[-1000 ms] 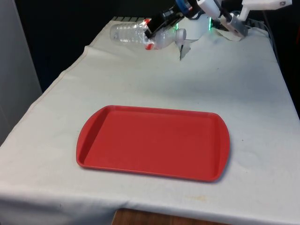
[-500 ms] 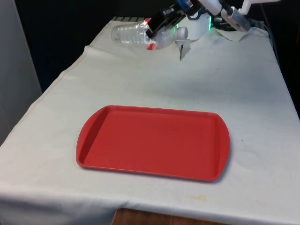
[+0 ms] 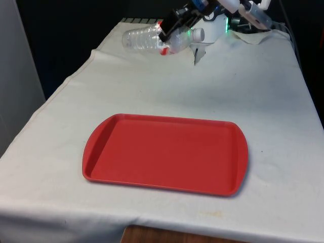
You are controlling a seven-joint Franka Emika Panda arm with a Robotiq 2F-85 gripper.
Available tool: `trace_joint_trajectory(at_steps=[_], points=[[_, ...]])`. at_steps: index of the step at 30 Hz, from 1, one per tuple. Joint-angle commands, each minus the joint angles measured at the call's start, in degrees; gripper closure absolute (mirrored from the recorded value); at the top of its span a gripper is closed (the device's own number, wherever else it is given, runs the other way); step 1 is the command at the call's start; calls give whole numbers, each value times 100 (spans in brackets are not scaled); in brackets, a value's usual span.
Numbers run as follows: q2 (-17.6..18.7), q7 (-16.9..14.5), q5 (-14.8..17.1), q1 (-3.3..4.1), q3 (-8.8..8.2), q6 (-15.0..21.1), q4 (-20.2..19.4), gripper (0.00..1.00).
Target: Place the bottle upright on the tray.
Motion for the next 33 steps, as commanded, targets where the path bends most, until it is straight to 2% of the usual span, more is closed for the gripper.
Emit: trace_joint_trajectory(at_steps=[1,6,10,11,13,19,20,21,29,31,33], points=[[0,0,11,0,-6,17,6,67],[-34,-63,149,-40,-17,155,11,67],[-34,-69,201,-46,-34,218,29,67],[0,-11,138,-23,-40,143,40,67],[-29,-69,246,-52,-52,269,40,67],[-29,-74,338,-69,-86,407,57,67],[0,-11,275,-46,-86,338,69,67],[-29,-80,350,-74,-92,424,63,67],[-23,-92,476,-80,-160,602,86,67],[0,-34,435,-52,-178,567,97,67],[-23,-103,527,-80,-189,670,92,67]])
